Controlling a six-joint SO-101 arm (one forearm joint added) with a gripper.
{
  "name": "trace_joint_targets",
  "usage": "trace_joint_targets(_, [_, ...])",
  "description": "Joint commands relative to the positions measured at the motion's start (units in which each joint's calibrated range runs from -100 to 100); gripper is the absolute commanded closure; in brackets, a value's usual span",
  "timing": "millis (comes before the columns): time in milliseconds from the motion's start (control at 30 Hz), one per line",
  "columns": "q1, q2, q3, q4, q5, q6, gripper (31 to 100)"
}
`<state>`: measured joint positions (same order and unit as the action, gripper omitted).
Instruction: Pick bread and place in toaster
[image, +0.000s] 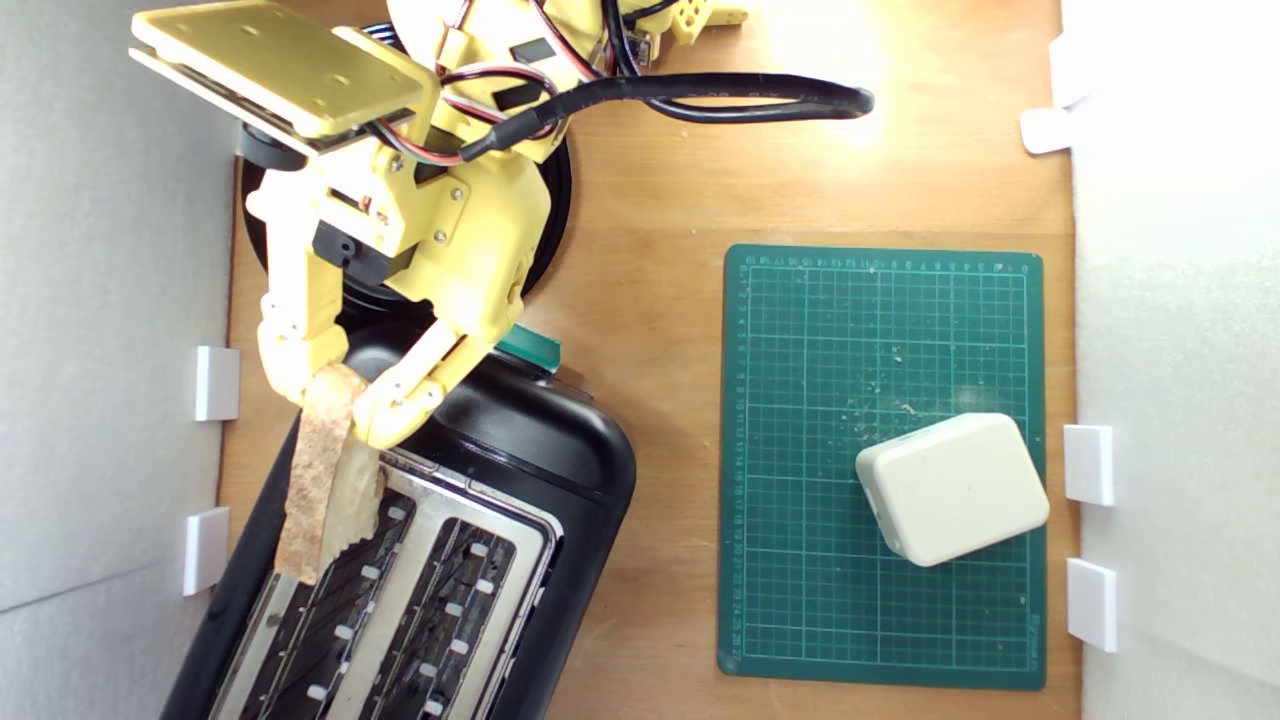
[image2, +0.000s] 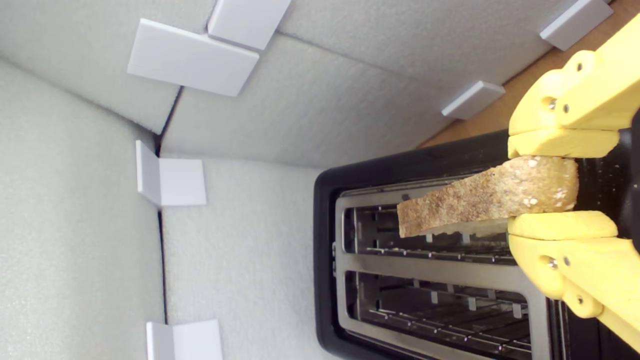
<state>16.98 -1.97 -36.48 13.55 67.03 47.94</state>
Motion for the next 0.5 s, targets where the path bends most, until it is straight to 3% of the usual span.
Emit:
trace_joint_targets(0, [0.91,1.23,-3.06,0.59,-2.10,0.00,76.3])
trace_joint_targets(467, [0.91,9.54,-3.06,0.68,-6.97,-1.20,76.3])
